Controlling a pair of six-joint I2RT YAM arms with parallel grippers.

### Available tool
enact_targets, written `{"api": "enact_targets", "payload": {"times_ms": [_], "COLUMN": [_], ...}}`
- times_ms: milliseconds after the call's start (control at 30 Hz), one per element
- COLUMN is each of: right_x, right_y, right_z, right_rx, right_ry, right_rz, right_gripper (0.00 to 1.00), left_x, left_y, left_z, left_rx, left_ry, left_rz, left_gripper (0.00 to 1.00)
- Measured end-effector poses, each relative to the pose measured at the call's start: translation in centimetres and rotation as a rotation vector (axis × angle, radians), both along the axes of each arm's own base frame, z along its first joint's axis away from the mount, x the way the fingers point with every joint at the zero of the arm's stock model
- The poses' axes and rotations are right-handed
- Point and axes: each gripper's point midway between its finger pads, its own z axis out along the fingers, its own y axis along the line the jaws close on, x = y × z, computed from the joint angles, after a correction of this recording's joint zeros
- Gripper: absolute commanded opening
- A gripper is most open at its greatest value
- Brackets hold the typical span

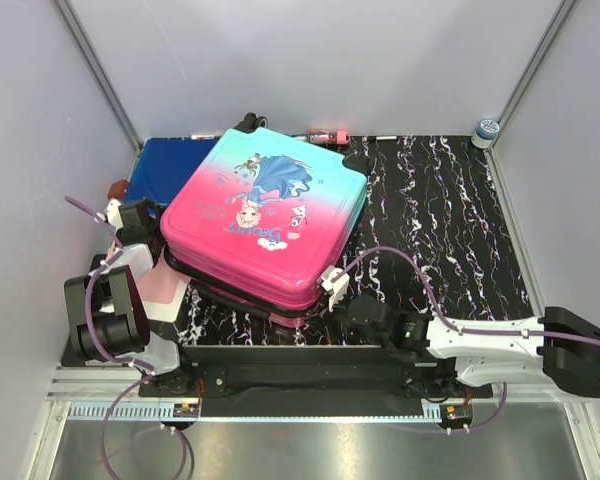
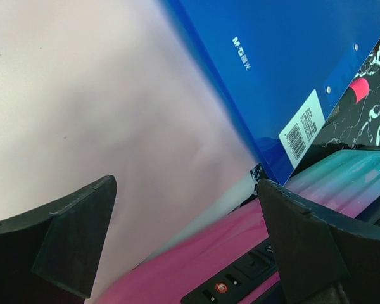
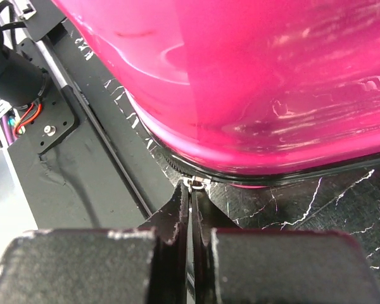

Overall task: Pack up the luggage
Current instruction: Zip the luggage at the corner of the board.

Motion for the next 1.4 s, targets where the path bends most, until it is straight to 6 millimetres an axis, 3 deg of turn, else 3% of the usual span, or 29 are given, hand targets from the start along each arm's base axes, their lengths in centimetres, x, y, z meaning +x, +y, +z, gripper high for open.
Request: {"api": "enact_targets", "payload": {"times_ms": [1400], "right_x": [-0.6], "right_y": [6.1], "right_z": [-0.2], "right_rx": [-0.197], "right_ry": [-0.02], "right_rz": [-0.044], "right_gripper": [0.0], "left_x": [-0.9], "left_y": [0.5], "left_z": [1.0], "left_rx": [-0.007], "left_ry": [-0.135], "left_rz": [0.087], "left_gripper": [0.99]}}
